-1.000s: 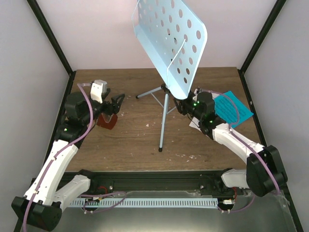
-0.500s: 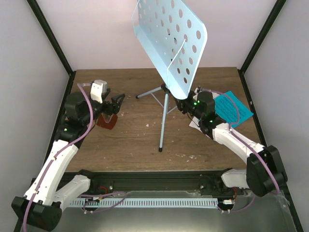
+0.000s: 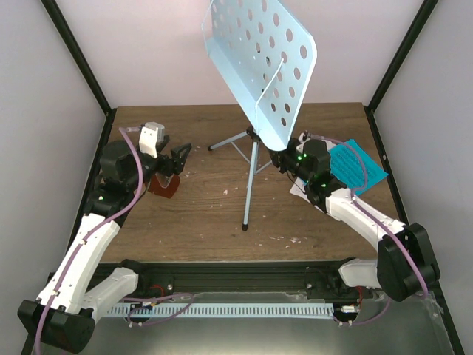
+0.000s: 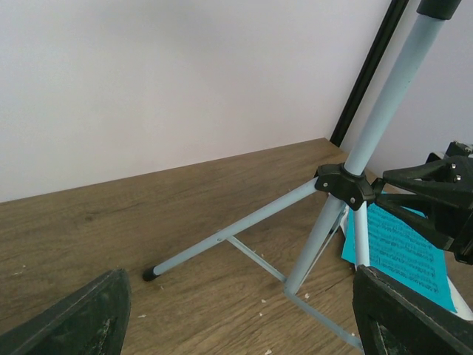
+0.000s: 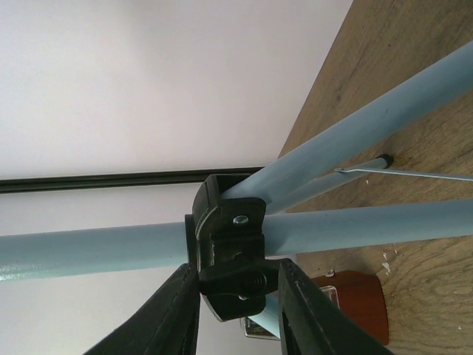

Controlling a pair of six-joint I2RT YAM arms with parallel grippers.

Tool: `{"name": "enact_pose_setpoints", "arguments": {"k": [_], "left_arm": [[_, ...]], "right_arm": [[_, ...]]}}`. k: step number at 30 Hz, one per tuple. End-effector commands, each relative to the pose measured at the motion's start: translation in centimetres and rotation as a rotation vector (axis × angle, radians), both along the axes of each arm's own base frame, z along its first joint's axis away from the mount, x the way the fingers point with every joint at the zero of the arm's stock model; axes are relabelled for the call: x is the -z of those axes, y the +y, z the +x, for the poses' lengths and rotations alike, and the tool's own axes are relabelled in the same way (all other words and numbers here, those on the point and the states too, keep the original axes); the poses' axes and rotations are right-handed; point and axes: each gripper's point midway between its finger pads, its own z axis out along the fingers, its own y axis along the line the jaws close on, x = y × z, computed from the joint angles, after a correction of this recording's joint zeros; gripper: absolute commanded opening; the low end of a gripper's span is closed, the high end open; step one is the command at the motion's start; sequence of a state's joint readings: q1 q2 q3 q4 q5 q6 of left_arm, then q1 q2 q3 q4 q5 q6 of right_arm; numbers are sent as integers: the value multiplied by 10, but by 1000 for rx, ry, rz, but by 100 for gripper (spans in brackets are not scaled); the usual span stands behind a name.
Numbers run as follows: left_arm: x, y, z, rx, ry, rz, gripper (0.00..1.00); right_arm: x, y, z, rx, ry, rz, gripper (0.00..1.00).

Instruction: Pack up the instrument practice props

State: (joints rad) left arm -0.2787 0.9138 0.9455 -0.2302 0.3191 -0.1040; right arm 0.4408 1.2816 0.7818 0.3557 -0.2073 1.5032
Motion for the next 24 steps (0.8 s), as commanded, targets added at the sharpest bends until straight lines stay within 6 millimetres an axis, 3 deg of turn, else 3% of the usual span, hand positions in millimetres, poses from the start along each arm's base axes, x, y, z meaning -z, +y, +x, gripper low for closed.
{"name": "enact_pose_setpoints", "arguments": {"k": [1, 7, 14, 24], "left_arm": [[1, -2, -2, 13, 1, -2, 83], [1, -2, -2, 13, 1, -2, 83], [0, -2, -2, 13, -1, -3, 83], [-1, -2, -3, 15, -3, -5, 83]], "right_arm": [[-20, -1, 3, 11, -58, 6, 30], [-16, -1, 1, 6, -66, -8, 28], [-20, -6, 2, 32, -84, -22, 44], [-15, -5, 6, 34, -68, -18, 45]]}}
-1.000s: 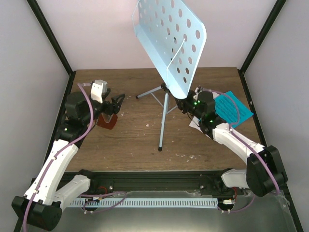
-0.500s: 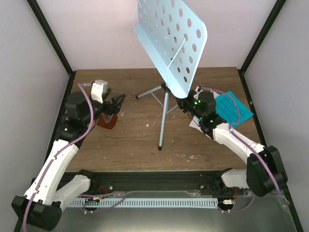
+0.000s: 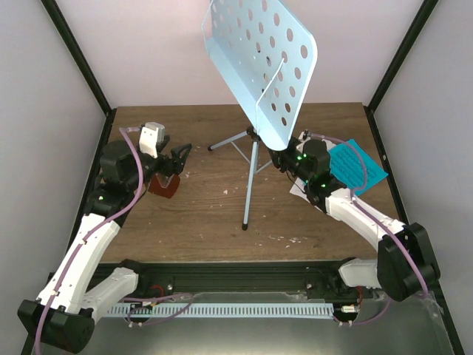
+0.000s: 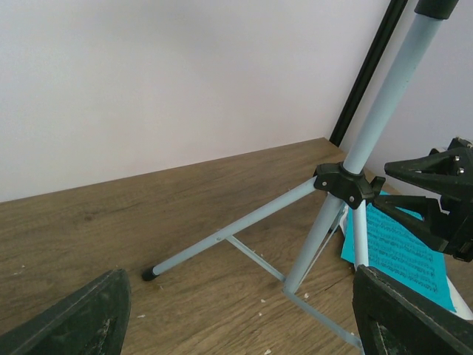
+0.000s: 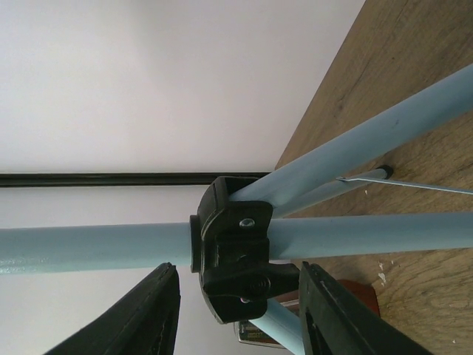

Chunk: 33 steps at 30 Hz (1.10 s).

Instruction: Pack up the instrument practice props

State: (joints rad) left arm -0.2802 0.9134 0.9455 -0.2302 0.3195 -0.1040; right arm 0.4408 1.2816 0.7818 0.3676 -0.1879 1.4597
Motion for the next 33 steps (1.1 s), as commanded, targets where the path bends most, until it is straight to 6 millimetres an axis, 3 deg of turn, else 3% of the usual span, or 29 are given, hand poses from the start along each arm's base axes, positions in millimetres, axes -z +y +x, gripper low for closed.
{"name": "enact_pose_setpoints", "arguments": {"k": [1, 17, 23, 33], "left_arm": [[-1, -2, -3, 14, -3, -5, 83], [-1, -2, -3, 16, -4, -6, 83], [0, -2, -3, 16, -1, -7, 83], [0, -3, -3, 17, 0, -6, 83]], "right_arm": [[-11, -1, 3, 18, -27, 15, 46], [-6, 1, 6, 14, -13, 23, 46], [-8, 1, 7, 16, -21, 28, 40], [-7, 4, 9, 6, -18, 38, 41]]}}
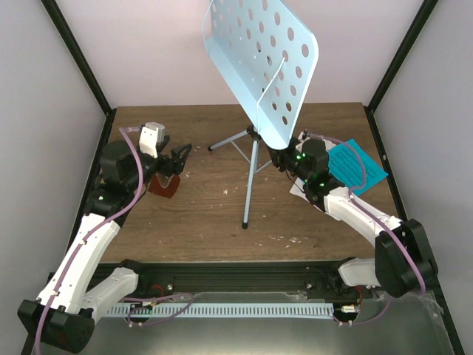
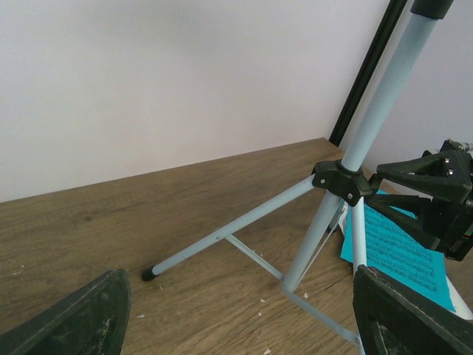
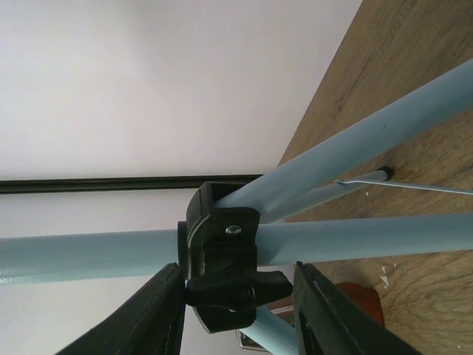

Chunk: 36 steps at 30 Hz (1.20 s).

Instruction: Pack up the instrument practice props

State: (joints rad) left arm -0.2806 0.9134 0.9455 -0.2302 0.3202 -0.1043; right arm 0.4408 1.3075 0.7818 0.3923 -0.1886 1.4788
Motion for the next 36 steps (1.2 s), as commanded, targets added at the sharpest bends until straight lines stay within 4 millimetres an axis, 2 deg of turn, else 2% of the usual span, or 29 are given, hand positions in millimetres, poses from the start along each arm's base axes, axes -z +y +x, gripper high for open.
{"name": "enact_pose_setpoints", "arguments": {"k": [1, 7, 15, 21, 27, 31, 36], "left_arm": [[-1, -2, -3, 16, -2, -6, 83], [-1, -2, -3, 16, -2, -7, 83], [-1, -2, -3, 16, -4, -4, 83], [0, -2, -3, 16, -2, -4, 83], [1, -3, -2, 17, 0, -4, 83], [2, -3, -2, 20, 5, -5, 83], [2, -4, -2, 26, 8, -8, 83]], "right_arm": [[-12, 3, 5, 2, -30, 25, 42], [-10, 6, 6, -12, -25, 38, 42], [-13, 4, 6, -3, -41, 34, 27], [-13, -3, 4, 33, -115, -29, 24], [1, -12, -2, 85, -212, -125, 23], [3, -17, -5, 111, -309, -221, 22], [16, -17, -3, 113, -371, -314, 22]]}}
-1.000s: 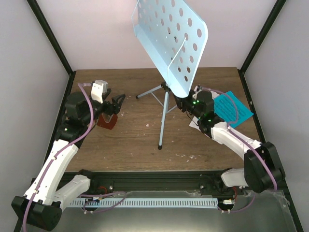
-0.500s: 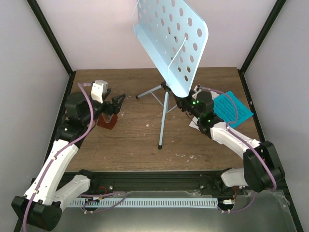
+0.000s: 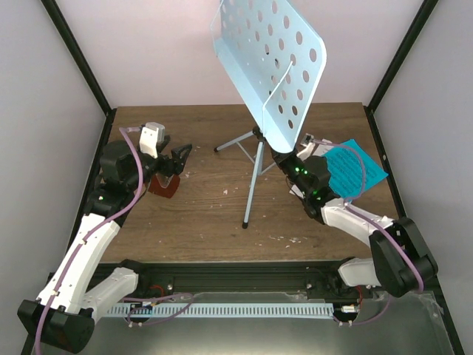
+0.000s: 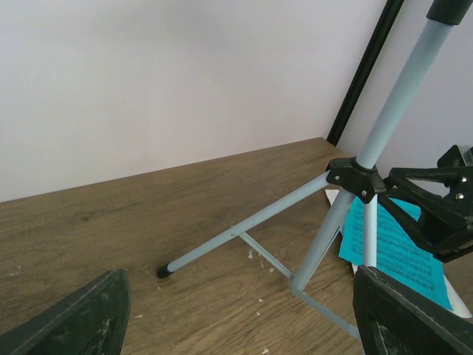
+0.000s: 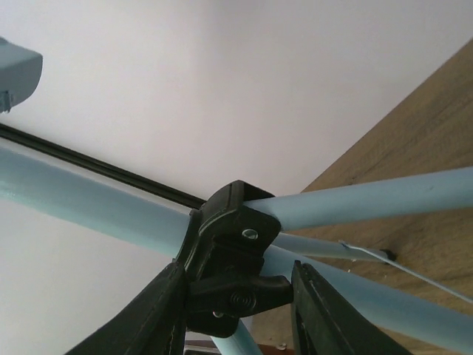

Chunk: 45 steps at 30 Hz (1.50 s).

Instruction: Pack up the instrument practice props

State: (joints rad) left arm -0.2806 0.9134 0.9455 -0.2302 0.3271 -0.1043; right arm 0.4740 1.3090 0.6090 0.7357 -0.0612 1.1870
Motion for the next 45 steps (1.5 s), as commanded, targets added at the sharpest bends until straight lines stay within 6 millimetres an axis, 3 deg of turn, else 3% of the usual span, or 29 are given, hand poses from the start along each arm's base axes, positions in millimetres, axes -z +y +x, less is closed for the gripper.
{"name": "enact_pose_setpoints", "arguments": {"k": [1, 8, 11, 16, 20, 22, 30, 34, 38, 45], "left_arm": [[2, -4, -1, 20, 8, -7, 83], [3, -4, -1, 20, 10, -7, 83], [2, -3, -1, 19, 9, -7, 83], [2, -4, -2, 24, 9, -9, 83], [2, -4, -2, 24, 10, -9, 83], [2, -4, -2, 24, 9, -8, 83], [2, -4, -2, 23, 9, -8, 83], [1, -4, -3, 24, 7, -9, 83], [1, -4, -3, 23, 4, -8, 83], [0, -4, -4, 23, 2, -8, 83]], "right_arm": [[17, -4, 5, 43, -60, -144, 22], [19, 0, 6, 25, -62, -143, 31], [13, -2, 2, 25, -56, -112, 45], [2, -6, -4, 26, 1, -44, 79], [-6, -6, -9, 14, 34, 16, 89], [-12, -6, -11, 4, 56, 72, 89], [-2, 3, -7, -16, 316, 201, 89], [-5, 9, -3, -28, 369, 224, 84], [-6, 10, -1, -22, 381, 236, 73], [-2, 9, 1, -8, 397, 246, 43]]}}
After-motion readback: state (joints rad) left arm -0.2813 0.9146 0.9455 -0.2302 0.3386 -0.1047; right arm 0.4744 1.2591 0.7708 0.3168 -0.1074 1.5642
